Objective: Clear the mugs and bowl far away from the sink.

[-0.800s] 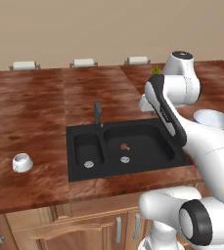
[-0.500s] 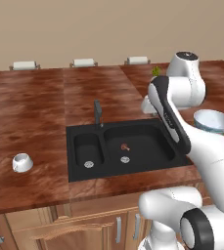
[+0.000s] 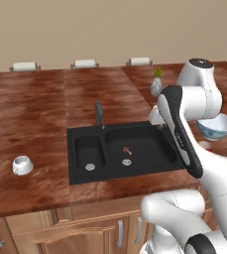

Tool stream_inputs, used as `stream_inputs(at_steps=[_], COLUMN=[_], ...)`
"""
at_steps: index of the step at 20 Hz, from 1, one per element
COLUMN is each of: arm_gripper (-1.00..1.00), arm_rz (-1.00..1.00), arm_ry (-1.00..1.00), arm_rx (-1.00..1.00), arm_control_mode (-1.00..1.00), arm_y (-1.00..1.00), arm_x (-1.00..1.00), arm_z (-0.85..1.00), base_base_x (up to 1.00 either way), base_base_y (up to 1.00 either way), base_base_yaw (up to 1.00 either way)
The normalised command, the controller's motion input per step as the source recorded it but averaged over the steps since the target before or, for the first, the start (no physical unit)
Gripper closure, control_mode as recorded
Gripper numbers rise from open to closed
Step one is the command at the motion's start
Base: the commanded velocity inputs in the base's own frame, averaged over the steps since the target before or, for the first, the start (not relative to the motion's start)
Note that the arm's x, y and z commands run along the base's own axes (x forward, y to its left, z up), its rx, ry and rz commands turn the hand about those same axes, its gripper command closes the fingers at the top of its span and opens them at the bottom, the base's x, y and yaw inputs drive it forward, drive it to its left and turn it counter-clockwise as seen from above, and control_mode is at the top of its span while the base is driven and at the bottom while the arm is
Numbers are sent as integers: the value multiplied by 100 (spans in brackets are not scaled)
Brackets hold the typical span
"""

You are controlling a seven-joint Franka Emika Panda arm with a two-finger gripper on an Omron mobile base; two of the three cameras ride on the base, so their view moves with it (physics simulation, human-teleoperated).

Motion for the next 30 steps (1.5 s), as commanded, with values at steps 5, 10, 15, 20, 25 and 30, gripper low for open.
stream_inputs(at_steps=[5,10,15,20,25,30], arm_gripper=[-100,-100,-100,-100,-100,-100], arm_rz=[0,0,0,0,0,0], arm_ry=[-2,-1,3,0,6,8], arm_rx=[0,0,0,0,0,0], arm_control_mode=[-100,-100,-100,-100,-100,-100], arm_y=[7,0,0,0,-16,-61], arm_x=[-19,-39,-35,-20,-10,-3], arm_z=[0,-5,-1,-2,-3,-10], base_base_x=[0,0,0,0,0,0], base_base_y=[0,0,0,0,0,0], base_base_yaw=[0,0,0,0,0,0])
